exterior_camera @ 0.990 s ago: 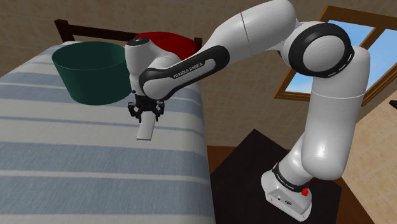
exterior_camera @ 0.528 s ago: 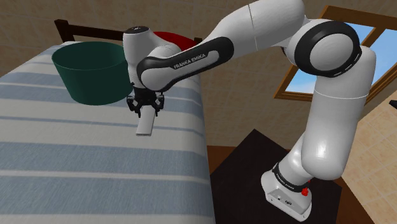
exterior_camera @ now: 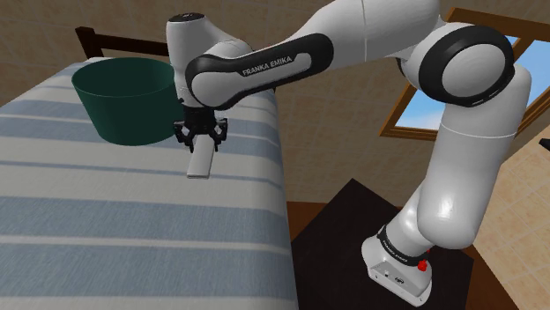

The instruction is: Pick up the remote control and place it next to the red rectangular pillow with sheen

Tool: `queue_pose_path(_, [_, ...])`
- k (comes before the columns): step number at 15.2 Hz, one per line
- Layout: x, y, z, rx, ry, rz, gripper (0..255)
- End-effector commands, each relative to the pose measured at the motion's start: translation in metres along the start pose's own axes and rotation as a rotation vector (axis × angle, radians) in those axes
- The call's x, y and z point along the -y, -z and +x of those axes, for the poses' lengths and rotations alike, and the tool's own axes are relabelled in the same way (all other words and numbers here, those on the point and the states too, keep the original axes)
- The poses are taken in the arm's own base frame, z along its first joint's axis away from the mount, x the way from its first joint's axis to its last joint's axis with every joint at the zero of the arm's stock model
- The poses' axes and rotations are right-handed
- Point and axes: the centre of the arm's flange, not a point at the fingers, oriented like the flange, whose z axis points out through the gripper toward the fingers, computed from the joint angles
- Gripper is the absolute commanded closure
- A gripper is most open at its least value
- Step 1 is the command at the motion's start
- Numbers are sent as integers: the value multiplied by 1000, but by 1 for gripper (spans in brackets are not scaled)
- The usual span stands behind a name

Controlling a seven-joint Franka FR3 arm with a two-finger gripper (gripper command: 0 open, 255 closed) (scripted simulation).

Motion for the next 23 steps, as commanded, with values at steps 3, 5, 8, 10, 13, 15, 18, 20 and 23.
queue_pose_path(3, [0,21,0,0,0,0,255])
queue_pose_path(5, [0,31,0,0,0,0,255])
queue_pose_path(8, [-1,47,0,0,0,0,255])
queue_pose_path(10, [-1,58,0,0,0,0,255])
queue_pose_path(13, [-1,74,0,0,0,0,255])
queue_pose_path(15, [-1,84,0,0,0,0,255])
queue_pose_path(18, [-2,100,1,0,0,0,255])
queue_pose_path(20, [-2,111,1,0,0,0,255])
queue_pose_path(23, [-2,126,1,0,0,0,255])
